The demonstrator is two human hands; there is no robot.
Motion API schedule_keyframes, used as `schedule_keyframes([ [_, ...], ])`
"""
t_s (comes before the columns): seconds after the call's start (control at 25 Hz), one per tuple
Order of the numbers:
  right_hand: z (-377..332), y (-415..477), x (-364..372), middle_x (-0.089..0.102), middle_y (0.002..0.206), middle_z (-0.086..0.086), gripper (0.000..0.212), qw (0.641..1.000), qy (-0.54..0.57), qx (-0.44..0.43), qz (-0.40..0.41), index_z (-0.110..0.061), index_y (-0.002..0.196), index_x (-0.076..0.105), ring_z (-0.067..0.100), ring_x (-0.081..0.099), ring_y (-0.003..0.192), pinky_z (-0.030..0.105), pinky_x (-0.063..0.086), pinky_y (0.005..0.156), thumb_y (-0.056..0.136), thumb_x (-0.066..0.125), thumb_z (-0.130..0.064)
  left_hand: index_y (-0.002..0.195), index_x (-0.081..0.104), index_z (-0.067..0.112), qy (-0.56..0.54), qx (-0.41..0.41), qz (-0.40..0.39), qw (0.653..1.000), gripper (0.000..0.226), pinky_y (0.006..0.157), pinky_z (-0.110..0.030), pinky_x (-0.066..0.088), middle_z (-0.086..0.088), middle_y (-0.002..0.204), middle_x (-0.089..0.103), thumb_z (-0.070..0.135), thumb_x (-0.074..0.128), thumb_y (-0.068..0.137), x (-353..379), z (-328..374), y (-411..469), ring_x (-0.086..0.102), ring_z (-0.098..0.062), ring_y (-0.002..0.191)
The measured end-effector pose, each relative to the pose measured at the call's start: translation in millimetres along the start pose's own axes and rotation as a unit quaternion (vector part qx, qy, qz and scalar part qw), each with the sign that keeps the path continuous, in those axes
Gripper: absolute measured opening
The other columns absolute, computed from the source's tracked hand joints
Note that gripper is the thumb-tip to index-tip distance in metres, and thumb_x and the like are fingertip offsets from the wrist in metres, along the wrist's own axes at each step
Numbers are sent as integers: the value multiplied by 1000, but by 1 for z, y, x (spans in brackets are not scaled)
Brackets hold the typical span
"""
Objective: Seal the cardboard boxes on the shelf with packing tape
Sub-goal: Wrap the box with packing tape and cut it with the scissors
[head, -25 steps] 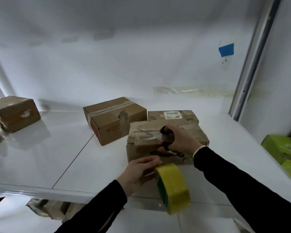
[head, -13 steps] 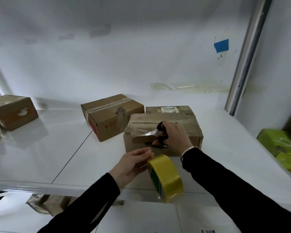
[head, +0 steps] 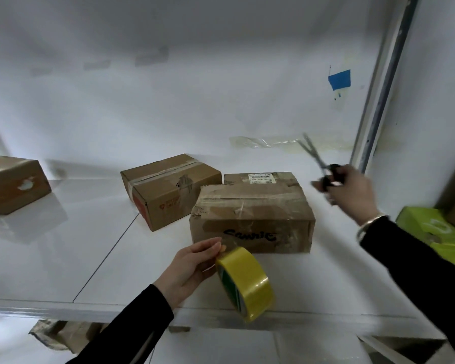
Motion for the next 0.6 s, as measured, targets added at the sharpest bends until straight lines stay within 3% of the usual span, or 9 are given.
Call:
schedule_keyframes([
  [0.08,44,14,-59,66,87,19,29,983,-157,86,46,0,102,65,26,67,82,30,51,70,78,74,-15,94,65,9,3,2,-1,1000,13,68,-25,52,-1,68,72,3,58,85,-3,2,2,68,-9,61],
  [0.2,115,10,-72,63,67,20,26,936,-283,203,-52,4,76,64,34,64,66,32,52,54,69,81,-15,95,65,8,-5,-1,-2,1000,14,74,-28,49,-1,68,72,2,55,87,-8,3,3,68,-9,60],
  [0.28,142,7,-58,64,76,20,28,895,-387,191,-115,1,74,61,33,62,73,31,48,57,69,81,-18,95,64,7,-7,-3,0,1000,15,78,-30,48,-1,67,72,2,53,87,-14,4,3,68,-10,59],
  [0.36,153,6,-47,65,103,17,34,847,-486,152,-149,-2,97,60,31,63,96,30,50,74,76,73,-27,98,64,7,-12,-5,1,1000,17,73,-29,53,-1,67,71,2,51,89,-22,6,3,68,-11,59],
  [0.4,151,3,-41,64,105,11,33,817,-530,139,-178,-7,99,58,27,62,99,27,49,77,78,70,-30,101,63,7,-16,-3,4,1000,18,66,-27,56,-1,66,71,2,49,90,-27,8,3,67,-11,57],
  [0.52,133,-9,-36,55,80,-3,32,741,-591,145,-283,-16,79,47,16,57,90,20,45,62,76,73,-35,103,61,7,-33,18,44,998,19,48,-20,54,0,60,68,4,45,93,-51,21,4,63,-8,46],
  [0.6,117,-5,-34,63,101,0,39,733,-608,113,-285,-15,101,54,17,60,102,20,48,72,76,72,-39,99,60,9,-33,60,107,992,15,46,-19,53,2,58,68,6,46,94,-83,35,5,64,-7,47],
])
Point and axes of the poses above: each hand's wrist, its own y-axis towards the middle knuckle, its own x-axis out of the palm, z = x × y, the point moved 10 cm from there along y, towards the middle knuckle
